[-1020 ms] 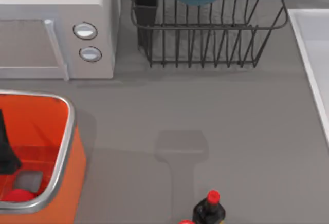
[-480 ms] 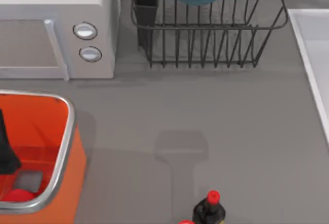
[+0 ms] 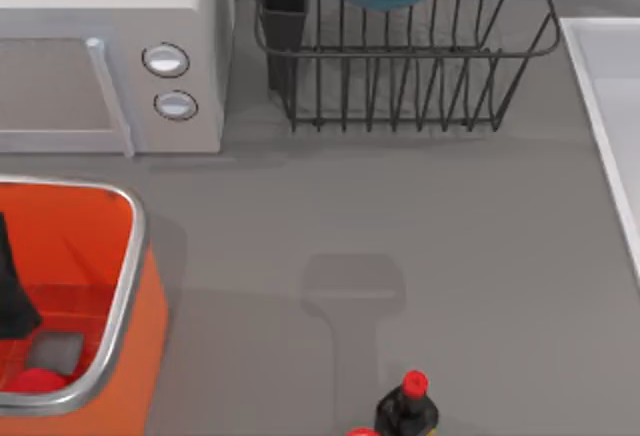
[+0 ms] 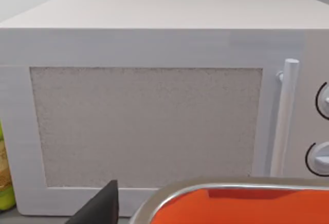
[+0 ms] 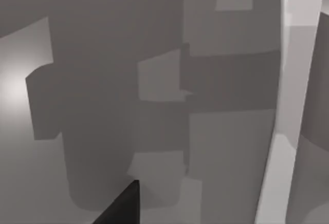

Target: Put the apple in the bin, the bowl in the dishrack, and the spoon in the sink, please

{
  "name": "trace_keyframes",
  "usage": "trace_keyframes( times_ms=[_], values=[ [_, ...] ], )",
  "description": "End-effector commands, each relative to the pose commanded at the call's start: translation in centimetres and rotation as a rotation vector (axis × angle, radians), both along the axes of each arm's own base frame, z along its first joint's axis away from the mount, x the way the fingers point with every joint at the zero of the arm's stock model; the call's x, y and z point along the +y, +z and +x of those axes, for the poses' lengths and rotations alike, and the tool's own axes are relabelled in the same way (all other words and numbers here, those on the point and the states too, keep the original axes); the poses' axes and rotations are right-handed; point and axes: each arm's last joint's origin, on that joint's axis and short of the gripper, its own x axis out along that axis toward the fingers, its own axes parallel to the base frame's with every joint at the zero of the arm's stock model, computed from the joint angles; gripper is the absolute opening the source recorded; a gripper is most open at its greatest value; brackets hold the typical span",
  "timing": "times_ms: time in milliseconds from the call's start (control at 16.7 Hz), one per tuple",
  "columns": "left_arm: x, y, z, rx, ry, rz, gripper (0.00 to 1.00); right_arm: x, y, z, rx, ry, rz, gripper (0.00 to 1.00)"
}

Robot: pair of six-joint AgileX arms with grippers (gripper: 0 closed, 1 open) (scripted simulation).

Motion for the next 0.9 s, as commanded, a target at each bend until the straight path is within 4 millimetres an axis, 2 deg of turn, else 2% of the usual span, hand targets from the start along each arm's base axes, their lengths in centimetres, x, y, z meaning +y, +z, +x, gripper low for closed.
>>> trace_keyframes(
  times_ms=[240, 720, 780, 900],
  values=[
    [0.0, 0.0, 0.0, 0.0, 0.0, 0.0, 1.0, 0.0, 0.0, 0.0, 0.0, 0.0, 0.0, 0.02],
    [0.0, 0.0, 0.0, 0.0, 0.0, 0.0, 1.0, 0.0, 0.0, 0.0, 0.0, 0.0, 0.0, 0.0],
    [0.0, 0.0, 0.0, 0.0, 0.0, 0.0, 1.0, 0.3, 2.3, -0.1, 0.007, -0.045, 0.01, 0.0],
    [0.0, 0.0, 0.0, 0.0, 0.0, 0.0, 1.0, 0.2, 2.6, 0.0, 0.007, -0.045, 0.011, 0.0]
  ],
)
